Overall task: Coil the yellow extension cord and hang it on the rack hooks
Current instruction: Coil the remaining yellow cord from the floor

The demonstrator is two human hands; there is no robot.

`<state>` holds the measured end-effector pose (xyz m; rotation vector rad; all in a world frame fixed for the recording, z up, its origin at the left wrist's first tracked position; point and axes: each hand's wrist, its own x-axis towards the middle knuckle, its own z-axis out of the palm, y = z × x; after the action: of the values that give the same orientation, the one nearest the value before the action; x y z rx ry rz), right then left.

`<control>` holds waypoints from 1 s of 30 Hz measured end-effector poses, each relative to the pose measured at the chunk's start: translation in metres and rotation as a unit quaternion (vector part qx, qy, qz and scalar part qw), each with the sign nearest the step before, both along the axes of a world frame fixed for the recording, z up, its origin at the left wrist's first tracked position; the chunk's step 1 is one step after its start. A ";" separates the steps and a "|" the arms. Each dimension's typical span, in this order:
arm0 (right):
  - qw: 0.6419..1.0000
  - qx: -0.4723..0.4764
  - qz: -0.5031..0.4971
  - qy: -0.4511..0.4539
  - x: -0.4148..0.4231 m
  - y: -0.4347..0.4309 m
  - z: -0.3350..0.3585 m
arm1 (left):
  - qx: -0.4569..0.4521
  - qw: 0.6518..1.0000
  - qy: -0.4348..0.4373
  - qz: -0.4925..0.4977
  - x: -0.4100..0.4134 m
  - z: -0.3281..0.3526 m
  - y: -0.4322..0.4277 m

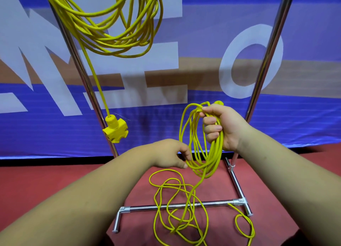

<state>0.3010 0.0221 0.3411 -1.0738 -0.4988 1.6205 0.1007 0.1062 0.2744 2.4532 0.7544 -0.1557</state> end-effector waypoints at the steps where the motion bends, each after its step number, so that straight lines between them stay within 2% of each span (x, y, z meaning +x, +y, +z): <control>1: 1.000 -0.002 -0.001 -0.004 0.001 0.000 0.001 | 0.010 1.000 0.004 0.004 -0.002 -0.001 0.004; 4: 1.000 -0.005 -0.001 -0.019 0.004 0.001 0.002 | 0.007 0.999 0.011 0.042 -0.009 -0.005 0.014; 5: 1.000 -0.004 0.001 -0.024 0.004 0.001 0.002 | -0.020 0.997 -0.004 0.076 -0.010 -0.007 0.016; 6: 1.000 -0.003 0.004 -0.029 0.006 0.000 0.003 | -0.081 0.989 -0.038 0.121 -0.009 -0.007 0.016; 8: 0.999 0.001 0.008 -0.034 0.007 -0.001 0.004 | -0.248 0.942 -0.113 0.194 -0.004 -0.010 0.011; 11: 0.999 0.006 0.016 -0.030 0.008 -0.003 0.007 | -0.379 0.881 -0.153 0.237 0.007 -0.010 0.001; 12: 1.000 0.007 0.018 -0.024 0.009 -0.004 0.008 | -0.387 0.872 -0.155 0.255 0.010 -0.009 -0.002; 14: 1.000 0.008 0.019 -0.011 0.010 -0.005 0.009 | -0.348 0.878 -0.162 0.287 0.015 -0.009 -0.002; 17: 1.000 0.007 0.009 -0.016 0.011 -0.007 0.011 | -0.302 0.878 -0.239 0.283 0.018 -0.006 0.006; 20: 1.000 0.007 -0.003 -0.029 0.014 -0.008 0.011 | -0.313 0.834 -0.355 0.285 0.016 0.007 0.013; 23: 0.999 0.010 -0.003 -0.035 0.016 -0.010 0.012 | -0.333 0.786 -0.432 0.290 0.010 0.023 0.021; 27: 0.999 0.016 0.004 -0.052 0.013 -0.012 0.012 | -0.323 0.752 -0.476 0.321 0.006 0.034 0.026; 30: 0.998 0.026 0.002 -0.055 0.008 -0.012 0.014 | -0.316 0.739 -0.486 0.343 0.009 0.036 0.023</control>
<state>0.3095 0.0098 0.3547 -1.1283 -0.6127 1.5496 0.1094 0.1293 0.3105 1.1781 0.8327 0.9295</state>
